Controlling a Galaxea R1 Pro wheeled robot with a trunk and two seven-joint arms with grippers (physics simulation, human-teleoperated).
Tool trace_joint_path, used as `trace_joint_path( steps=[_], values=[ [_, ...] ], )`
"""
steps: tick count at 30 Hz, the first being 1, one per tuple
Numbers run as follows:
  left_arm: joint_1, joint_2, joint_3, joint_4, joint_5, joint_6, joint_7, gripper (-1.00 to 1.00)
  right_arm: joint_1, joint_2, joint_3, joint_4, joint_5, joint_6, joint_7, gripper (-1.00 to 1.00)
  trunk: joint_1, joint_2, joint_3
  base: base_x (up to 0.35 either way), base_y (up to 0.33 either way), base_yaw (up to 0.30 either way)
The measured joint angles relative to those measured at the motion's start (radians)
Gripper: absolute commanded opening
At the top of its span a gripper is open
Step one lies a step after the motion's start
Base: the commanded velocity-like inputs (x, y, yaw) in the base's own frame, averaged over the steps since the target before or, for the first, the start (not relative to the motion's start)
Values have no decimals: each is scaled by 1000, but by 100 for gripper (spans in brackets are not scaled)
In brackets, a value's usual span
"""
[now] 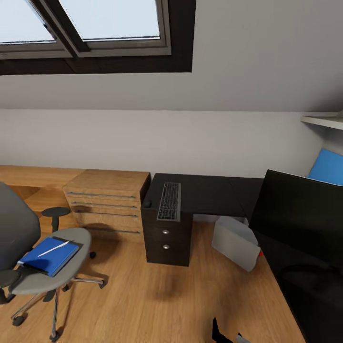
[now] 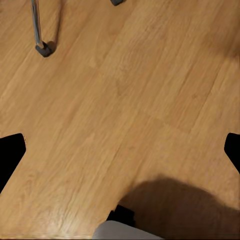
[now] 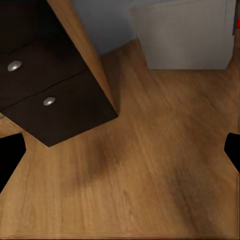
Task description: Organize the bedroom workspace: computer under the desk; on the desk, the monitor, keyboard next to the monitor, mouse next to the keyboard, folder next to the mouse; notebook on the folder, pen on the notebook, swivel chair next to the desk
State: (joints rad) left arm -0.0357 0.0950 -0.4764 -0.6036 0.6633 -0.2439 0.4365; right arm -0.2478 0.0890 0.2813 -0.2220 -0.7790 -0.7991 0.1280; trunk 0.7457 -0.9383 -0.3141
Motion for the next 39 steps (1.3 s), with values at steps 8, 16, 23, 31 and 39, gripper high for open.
trace_joint_path(
  steps=[8, 16, 23, 31, 39],
  values=[
    [0, 0, 0, 0, 0, -1, -2, 100, 0, 0, 1, 0, 0, 0, 0, 100, -31, 56, 23, -294, -180, 53],
    [0, 0, 1, 0, 0, -2, -3, 100, 0, 0, 1, 0, 0, 0, 0, 100, -61, 112, 48, -337, -21, 4],
    [0, 0, 2, 0, 1, -1, -2, 100, 0, 0, 2, 0, 0, 0, 0, 100, -88, 161, 70, -343, -1, 0],
    [0, 0, 2, 0, 3, 0, -1, 100, 0, 0, 2, 0, 0, 1, 0, 100, -119, 217, 95, -343, 0, 0],
    [0, 0, 2, 1, 4, 2, 0, 100, 0, 0, 2, 0, 0, 1, 1, 100, -150, 273, 120, -343, 0, 0]
  ],
)
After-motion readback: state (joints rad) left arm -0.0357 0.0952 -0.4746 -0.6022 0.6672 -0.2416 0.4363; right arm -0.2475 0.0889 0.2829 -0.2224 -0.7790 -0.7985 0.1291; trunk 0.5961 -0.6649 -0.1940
